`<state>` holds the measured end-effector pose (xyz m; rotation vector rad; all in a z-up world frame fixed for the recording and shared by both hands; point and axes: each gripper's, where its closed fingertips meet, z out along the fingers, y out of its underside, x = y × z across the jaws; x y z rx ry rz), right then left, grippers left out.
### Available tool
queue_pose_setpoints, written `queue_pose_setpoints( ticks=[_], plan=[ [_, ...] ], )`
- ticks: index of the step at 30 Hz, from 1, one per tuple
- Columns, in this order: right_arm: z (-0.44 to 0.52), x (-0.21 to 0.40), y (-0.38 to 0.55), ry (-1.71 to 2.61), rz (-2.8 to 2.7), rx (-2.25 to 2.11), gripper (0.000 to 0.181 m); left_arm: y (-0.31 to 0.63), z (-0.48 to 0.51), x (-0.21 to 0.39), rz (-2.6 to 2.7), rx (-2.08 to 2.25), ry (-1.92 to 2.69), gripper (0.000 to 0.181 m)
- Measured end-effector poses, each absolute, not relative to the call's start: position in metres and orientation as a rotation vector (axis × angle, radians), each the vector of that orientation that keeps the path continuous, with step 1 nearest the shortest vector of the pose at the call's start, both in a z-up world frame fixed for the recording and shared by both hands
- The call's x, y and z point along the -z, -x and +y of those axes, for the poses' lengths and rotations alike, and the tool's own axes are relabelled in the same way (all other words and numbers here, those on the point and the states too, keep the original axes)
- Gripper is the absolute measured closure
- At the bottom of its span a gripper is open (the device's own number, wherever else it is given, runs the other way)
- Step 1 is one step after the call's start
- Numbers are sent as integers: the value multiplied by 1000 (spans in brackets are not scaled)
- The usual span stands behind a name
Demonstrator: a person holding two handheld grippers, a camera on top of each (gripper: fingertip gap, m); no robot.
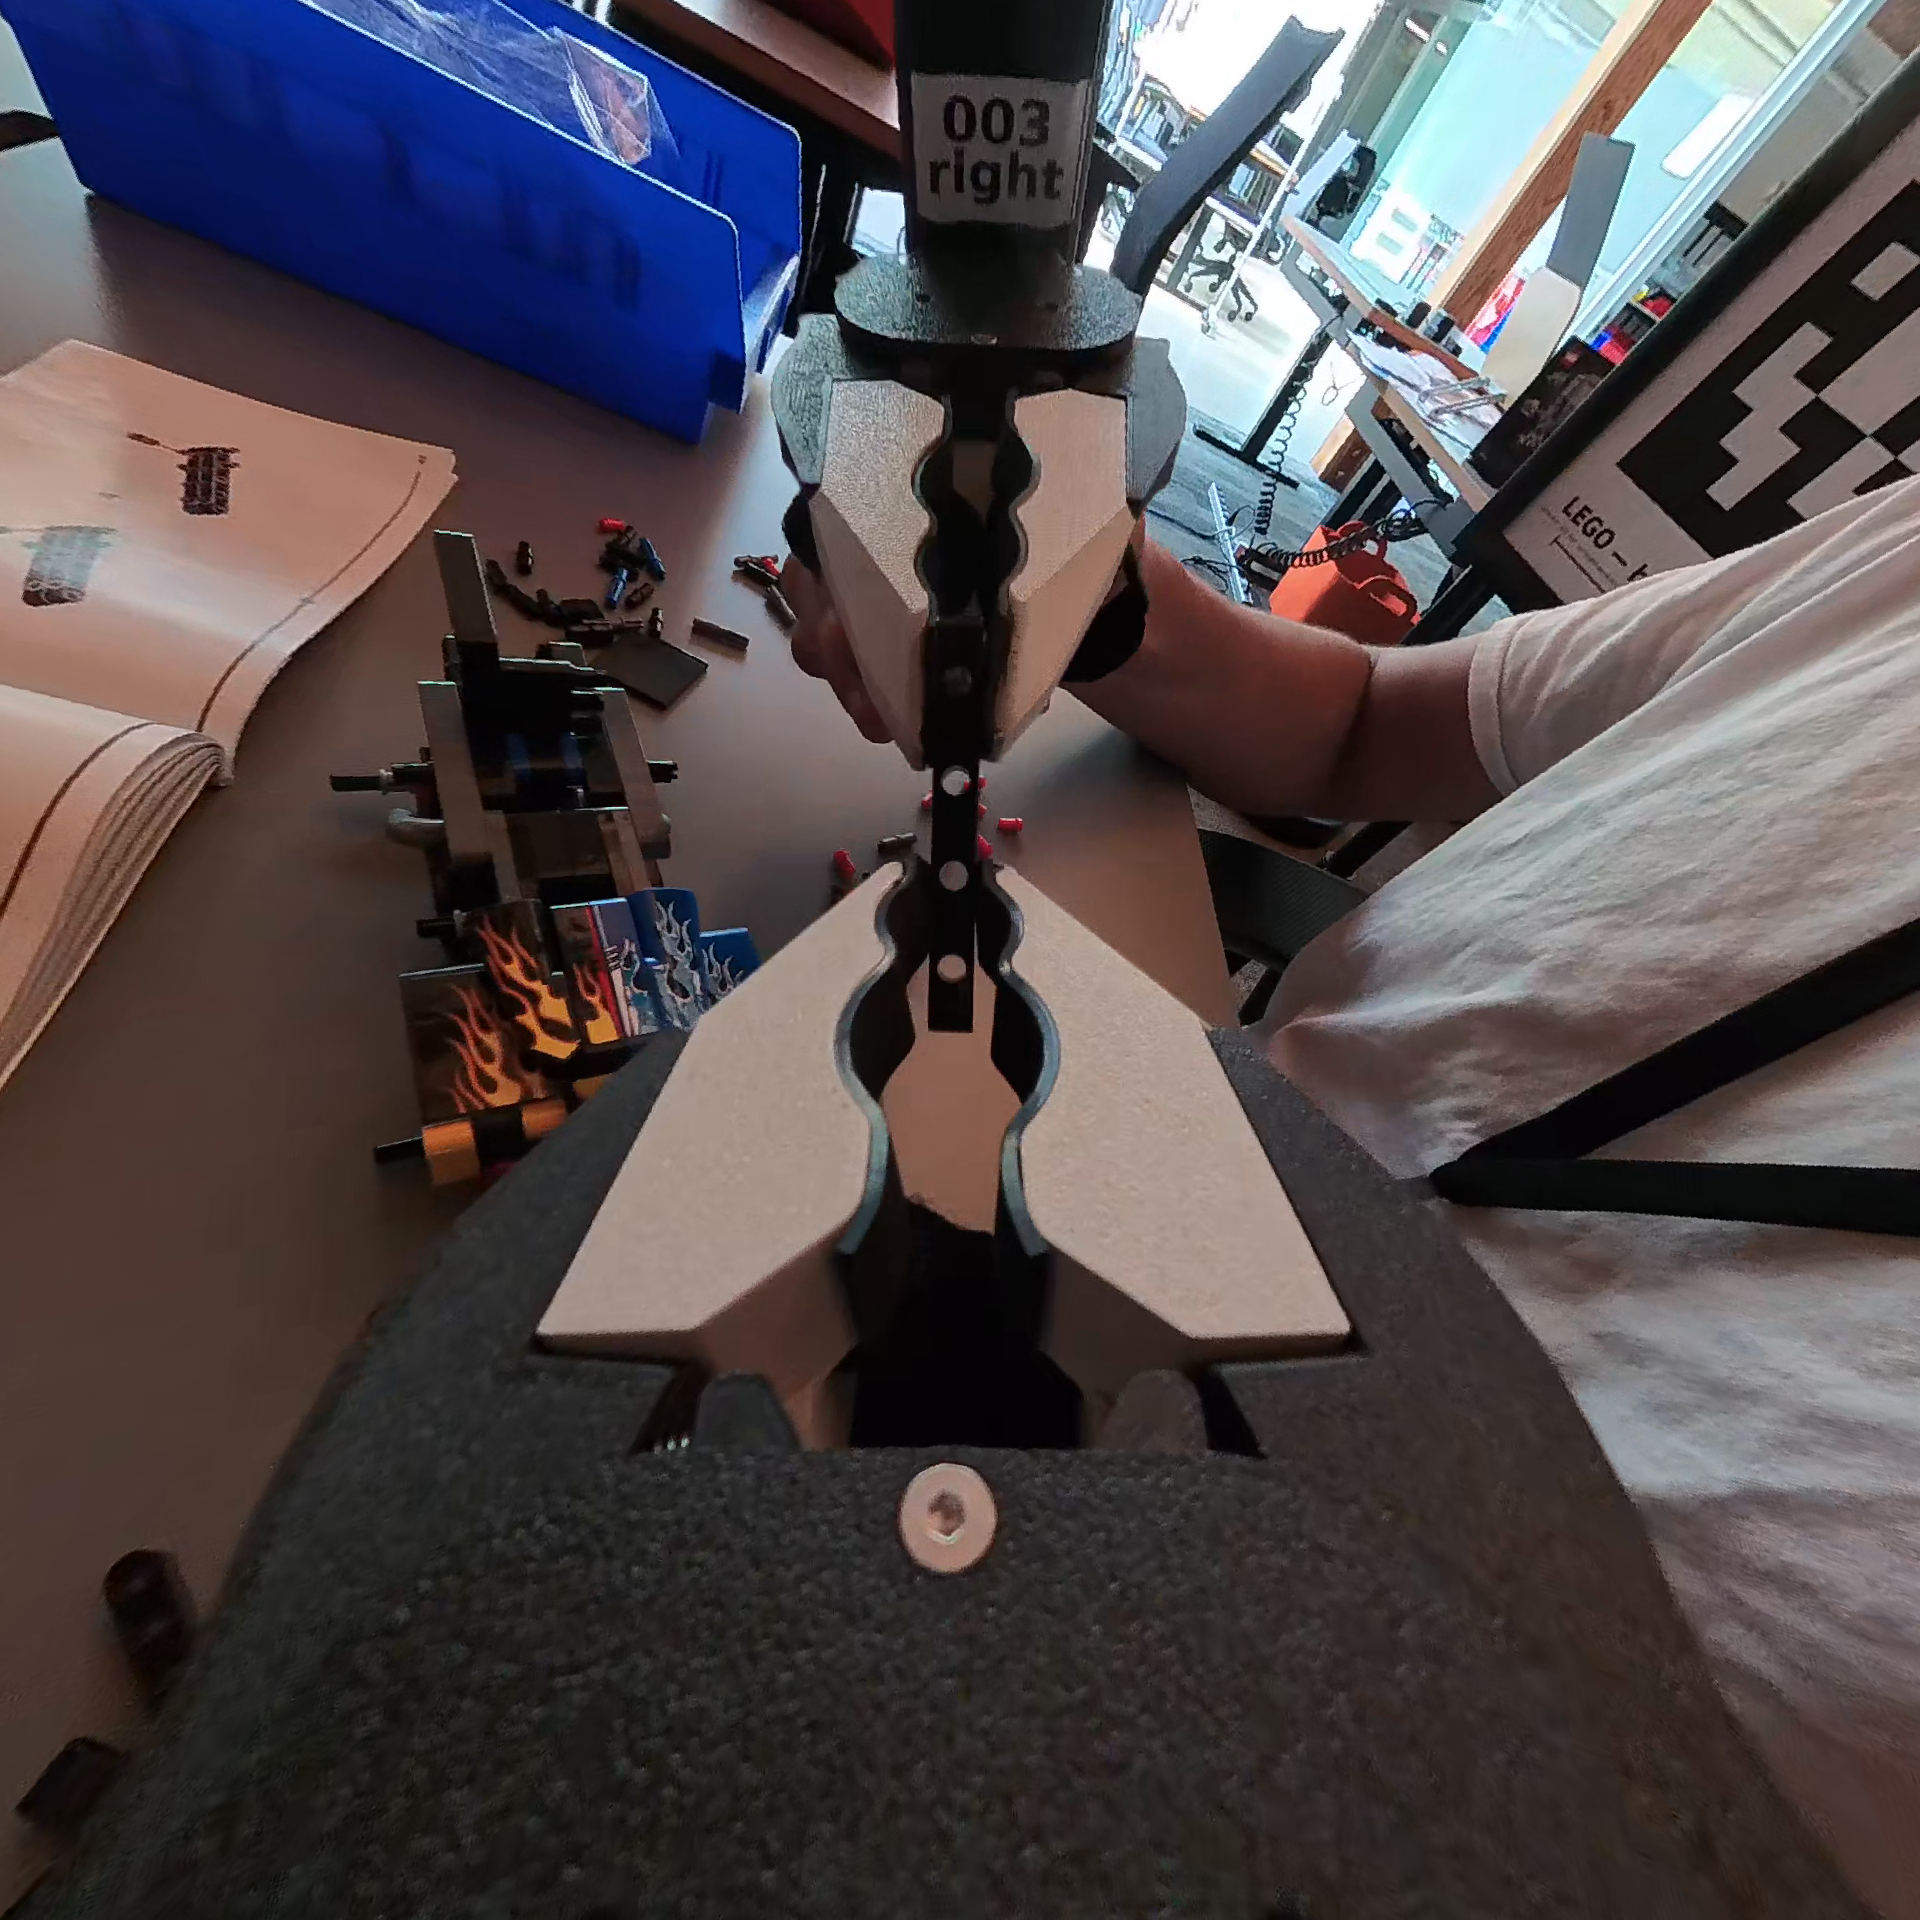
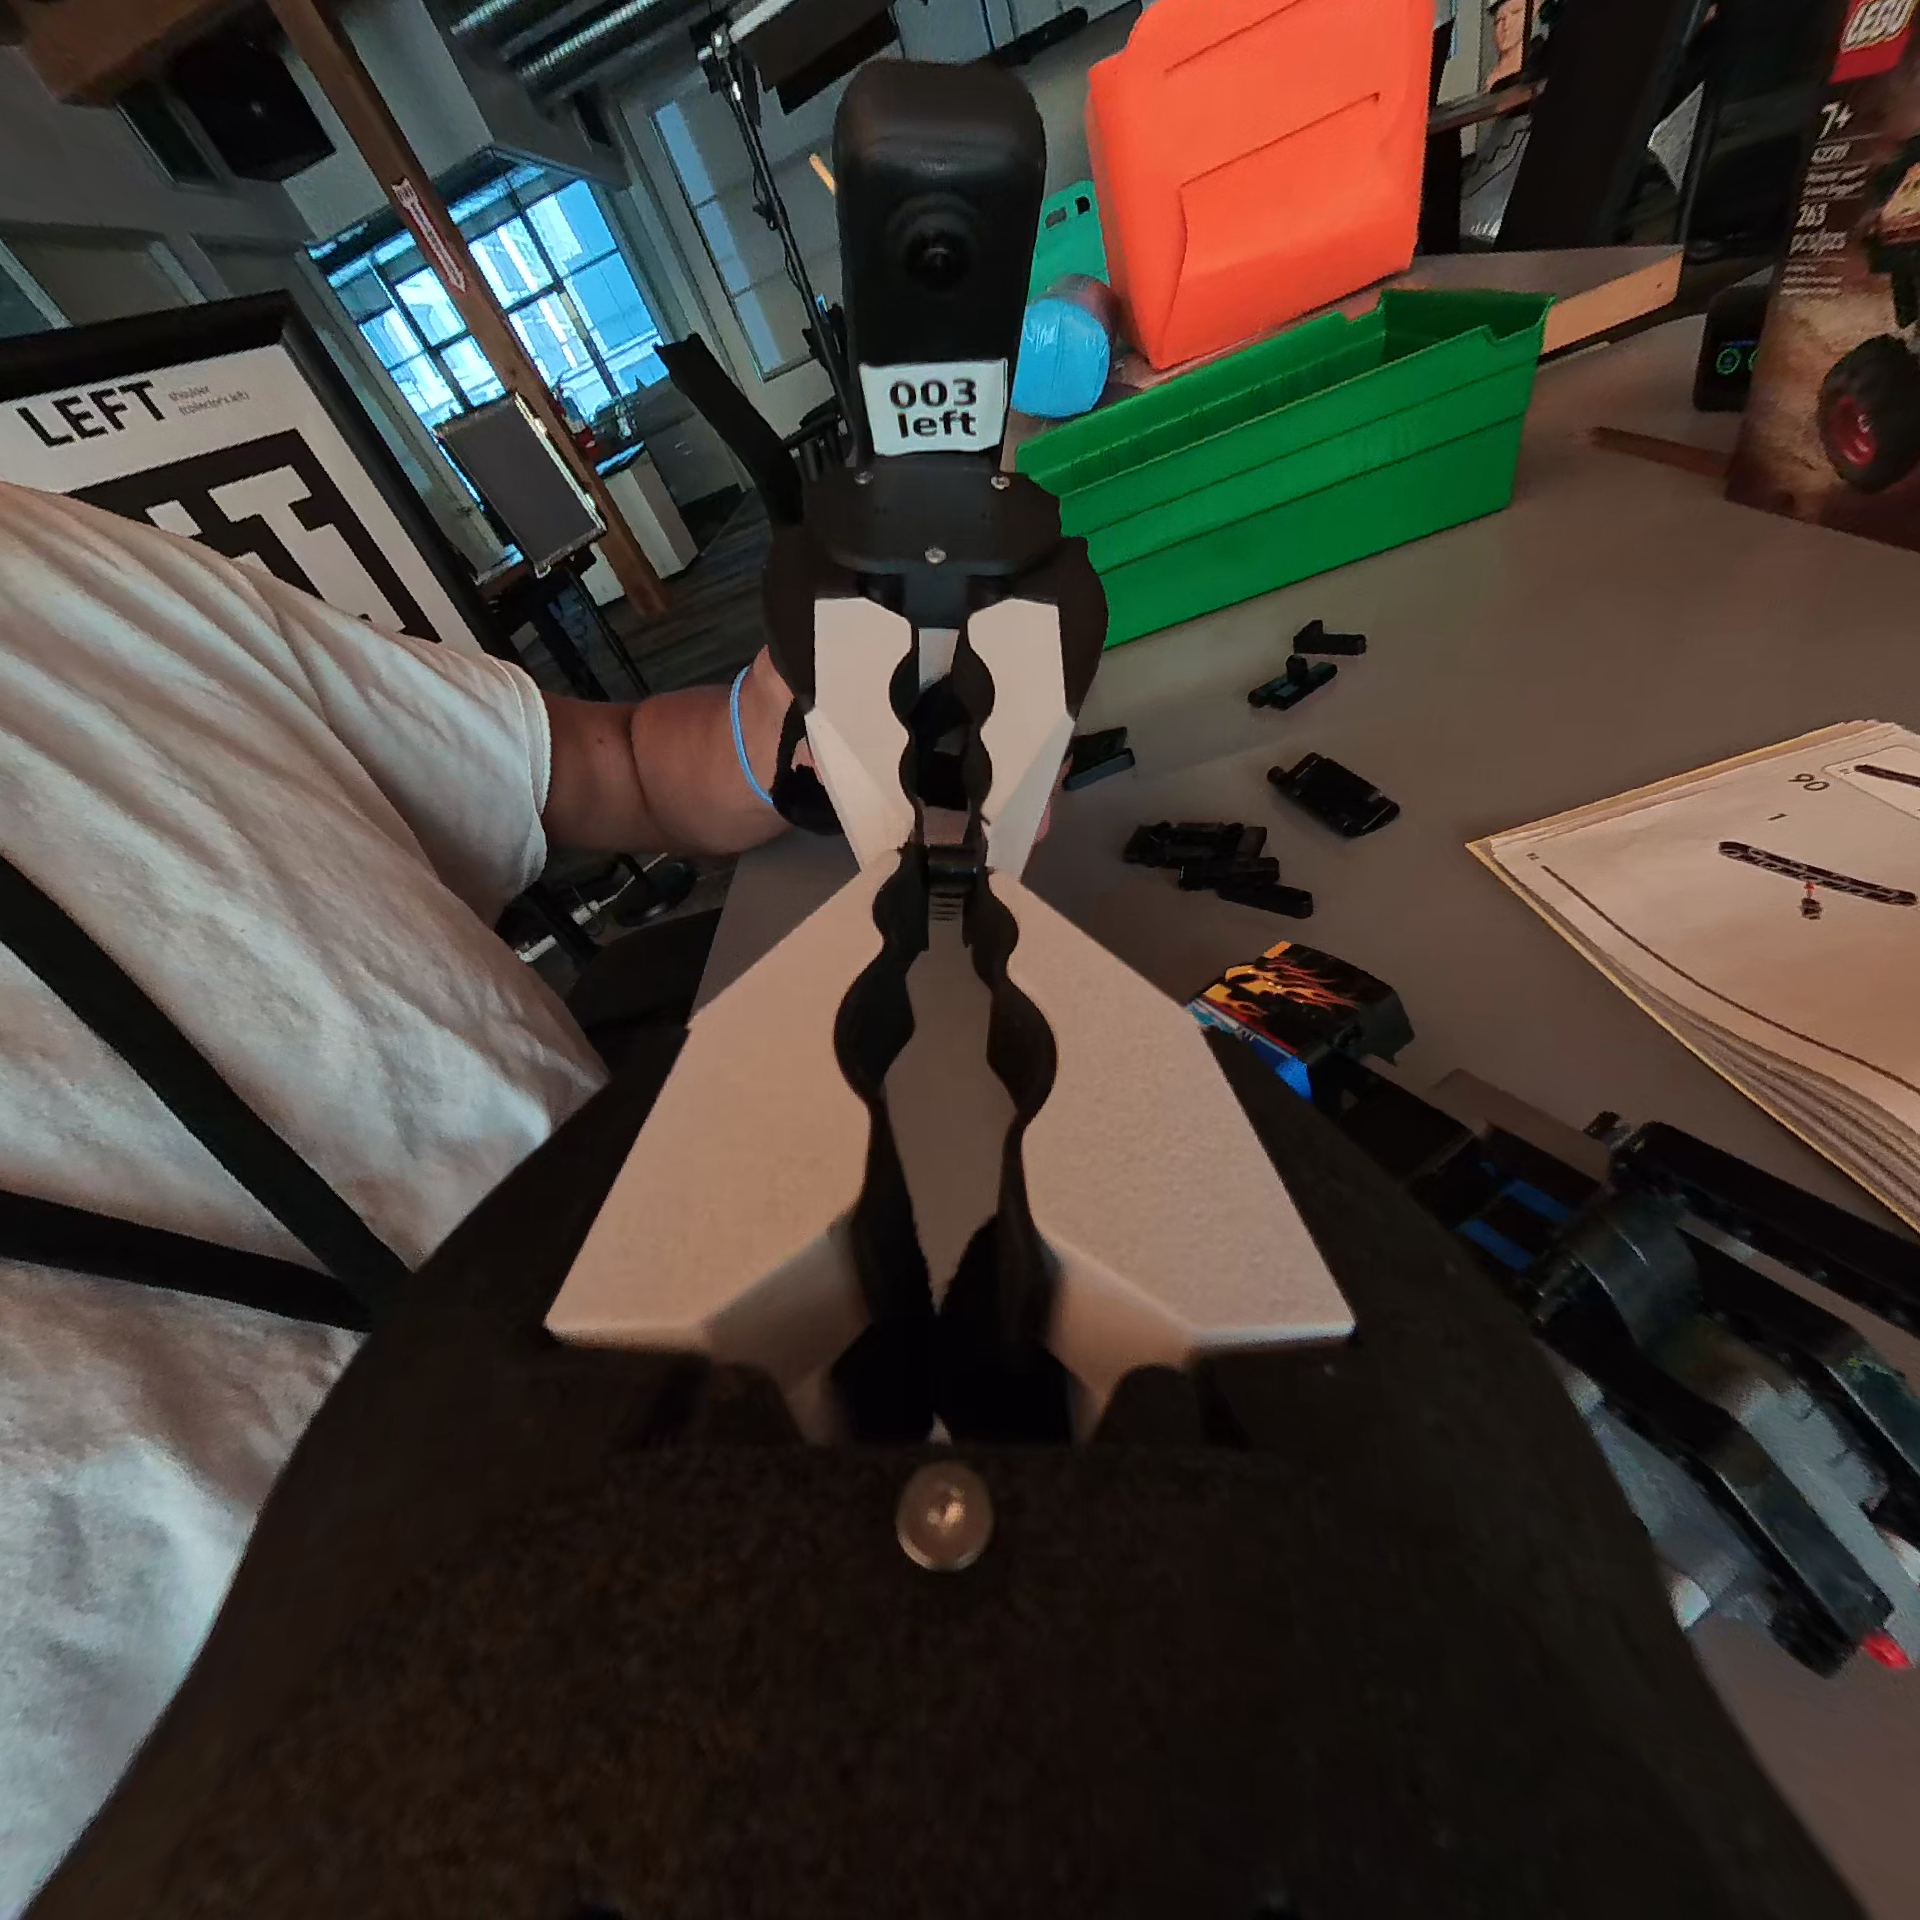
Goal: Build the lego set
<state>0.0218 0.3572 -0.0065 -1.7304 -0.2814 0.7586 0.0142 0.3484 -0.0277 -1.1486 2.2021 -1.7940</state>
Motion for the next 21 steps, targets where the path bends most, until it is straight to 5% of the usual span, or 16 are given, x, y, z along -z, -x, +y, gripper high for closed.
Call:
queue_pose_setpoints(
  ticks=[11, 14, 21],
  plan=[
    [357, 17, -18, 1810, -289, -763, 173, -11, 346, 40, 2259, 1781, 1205, 175],
    [360, 12, -32, 1790, -270, -580, 158, -12, 362, 42, 2206, 1742, 1242, 175],
    [356, 8, -44, 1810, -226, -380, 154, -31, 431, 20, 1813, 1641, 1367, 175]
  ],
)
